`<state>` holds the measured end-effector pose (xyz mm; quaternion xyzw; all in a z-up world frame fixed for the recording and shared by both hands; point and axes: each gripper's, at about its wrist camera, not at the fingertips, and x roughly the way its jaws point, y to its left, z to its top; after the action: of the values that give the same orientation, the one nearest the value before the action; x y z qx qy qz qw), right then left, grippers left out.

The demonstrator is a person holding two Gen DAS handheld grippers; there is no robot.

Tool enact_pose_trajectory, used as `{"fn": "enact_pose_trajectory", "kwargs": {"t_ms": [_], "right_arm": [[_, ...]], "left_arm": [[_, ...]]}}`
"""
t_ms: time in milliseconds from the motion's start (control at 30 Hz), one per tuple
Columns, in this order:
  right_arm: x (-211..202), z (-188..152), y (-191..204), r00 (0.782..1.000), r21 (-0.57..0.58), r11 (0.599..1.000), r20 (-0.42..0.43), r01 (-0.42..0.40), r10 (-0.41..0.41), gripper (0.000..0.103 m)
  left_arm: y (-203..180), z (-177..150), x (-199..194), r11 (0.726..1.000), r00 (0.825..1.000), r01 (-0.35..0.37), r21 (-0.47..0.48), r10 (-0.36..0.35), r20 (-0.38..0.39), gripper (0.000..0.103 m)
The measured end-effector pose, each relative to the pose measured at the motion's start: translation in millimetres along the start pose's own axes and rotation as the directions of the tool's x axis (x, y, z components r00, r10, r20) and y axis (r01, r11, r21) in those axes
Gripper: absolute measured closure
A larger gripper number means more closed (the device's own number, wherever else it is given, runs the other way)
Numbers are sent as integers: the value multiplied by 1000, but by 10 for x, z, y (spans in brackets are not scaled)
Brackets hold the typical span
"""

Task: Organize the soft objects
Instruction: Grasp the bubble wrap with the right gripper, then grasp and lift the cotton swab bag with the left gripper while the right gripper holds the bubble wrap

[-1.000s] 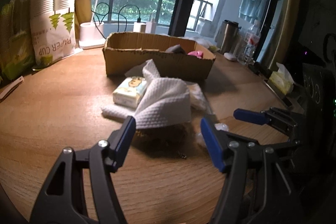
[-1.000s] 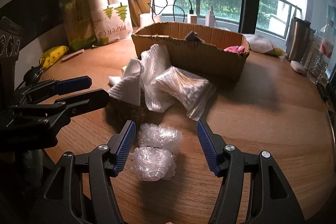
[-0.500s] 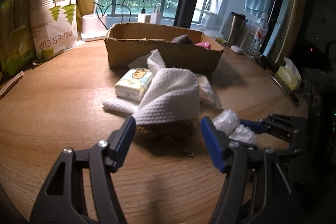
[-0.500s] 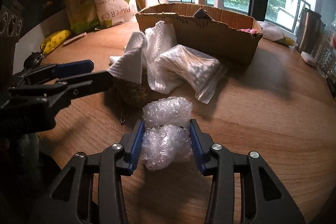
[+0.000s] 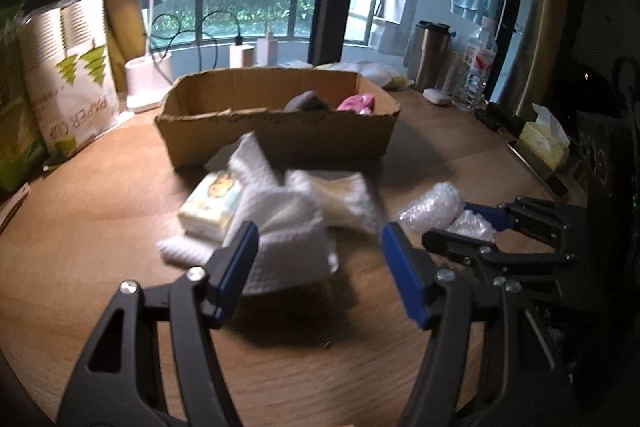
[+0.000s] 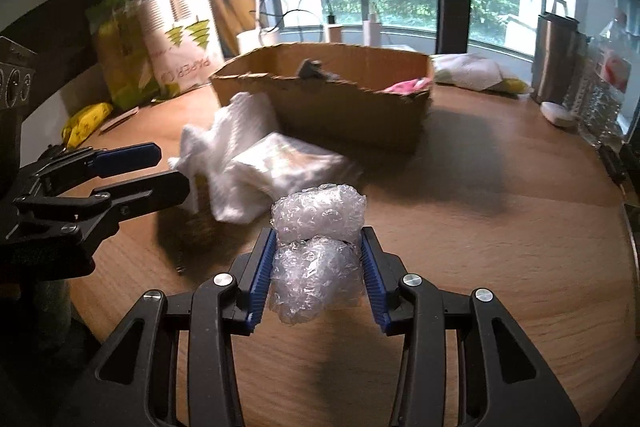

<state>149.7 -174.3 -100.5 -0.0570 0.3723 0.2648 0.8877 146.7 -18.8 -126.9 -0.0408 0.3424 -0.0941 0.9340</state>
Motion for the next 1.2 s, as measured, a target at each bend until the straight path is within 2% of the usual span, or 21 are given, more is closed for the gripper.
{"fn": "enact_pose_trajectory", "kwargs": {"t_ms": [233, 400, 567, 700, 833, 967, 1033, 1067, 1200], "right_arm": [[-58, 57, -291, 1000, 34, 999, 24, 7, -7, 59], [-80, 41, -524, 1000, 70, 997, 30, 8, -10, 59], [-77, 13, -739, 999, 109, 994, 31, 6, -10, 59], [-80, 7, -854, 999, 126, 992, 37, -1, -3, 59], [-96, -1, -927, 999, 139, 990, 48, -11, 5, 59], [-85, -12, -989, 999, 152, 988, 49, -22, 15, 58], [-93, -8, -985, 998, 149, 988, 54, -28, 20, 58], [-92, -5, -978, 998, 146, 989, 55, -30, 22, 58], [-90, -8, -978, 998, 142, 989, 55, -32, 24, 59]], "left_arm": [[-216, 194, 138, 999, 1000, 3, 34, -3, 7, 37], [-368, 265, 323, 998, 1000, 0, 62, 1, -17, 37], [-514, 388, 348, 996, 1000, 5, 87, -6, 15, 37], [-521, 421, 559, 996, 998, -40, 81, 43, -45, 37], [-445, 385, 772, 988, 984, -136, 67, 143, -109, 37], [-412, 338, 884, 986, 976, -154, 65, 163, -145, 36], [-443, 313, 929, 985, 974, -151, 85, 163, -160, 20], [-455, 292, 942, 985, 973, -144, 93, 158, -169, 17], [-487, 258, 1008, 980, 964, -166, 112, 185, -189, 16]]}}
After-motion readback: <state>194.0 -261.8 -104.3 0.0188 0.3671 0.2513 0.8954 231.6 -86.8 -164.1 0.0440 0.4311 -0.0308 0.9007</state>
